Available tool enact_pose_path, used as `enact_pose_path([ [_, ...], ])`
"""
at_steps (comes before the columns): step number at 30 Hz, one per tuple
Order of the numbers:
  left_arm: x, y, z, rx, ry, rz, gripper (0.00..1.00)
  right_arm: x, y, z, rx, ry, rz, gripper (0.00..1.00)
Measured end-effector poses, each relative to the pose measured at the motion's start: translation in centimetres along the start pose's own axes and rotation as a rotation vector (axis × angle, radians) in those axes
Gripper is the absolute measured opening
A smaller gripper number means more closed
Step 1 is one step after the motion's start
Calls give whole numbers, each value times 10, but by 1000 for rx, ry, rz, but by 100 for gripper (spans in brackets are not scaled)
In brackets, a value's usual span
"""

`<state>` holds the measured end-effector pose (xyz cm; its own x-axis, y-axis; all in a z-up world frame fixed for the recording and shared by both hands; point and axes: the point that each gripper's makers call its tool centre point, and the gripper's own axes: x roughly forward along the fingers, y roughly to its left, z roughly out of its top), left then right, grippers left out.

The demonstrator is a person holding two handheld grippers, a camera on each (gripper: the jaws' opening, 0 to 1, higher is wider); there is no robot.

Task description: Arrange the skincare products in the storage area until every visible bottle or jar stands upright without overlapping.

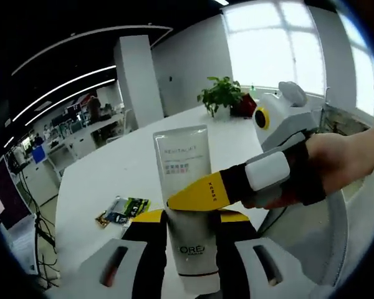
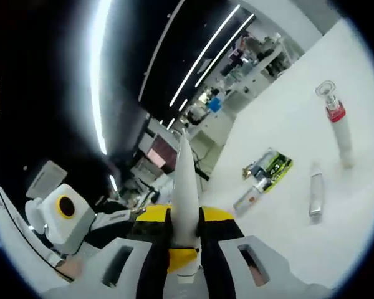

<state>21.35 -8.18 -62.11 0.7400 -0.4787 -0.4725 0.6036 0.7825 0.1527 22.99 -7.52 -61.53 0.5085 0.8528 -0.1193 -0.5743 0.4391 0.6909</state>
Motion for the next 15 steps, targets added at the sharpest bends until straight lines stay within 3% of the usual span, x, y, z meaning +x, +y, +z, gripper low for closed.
enact_pose_path([
  [5, -3, -3, -2, 28, -16, -50, 28, 0, -3, -3, 43, -4, 30, 12],
  [15, -4, -10, -14, 28, -17, -130, 37, -6, 3, -5, -50, 17, 67, 12],
])
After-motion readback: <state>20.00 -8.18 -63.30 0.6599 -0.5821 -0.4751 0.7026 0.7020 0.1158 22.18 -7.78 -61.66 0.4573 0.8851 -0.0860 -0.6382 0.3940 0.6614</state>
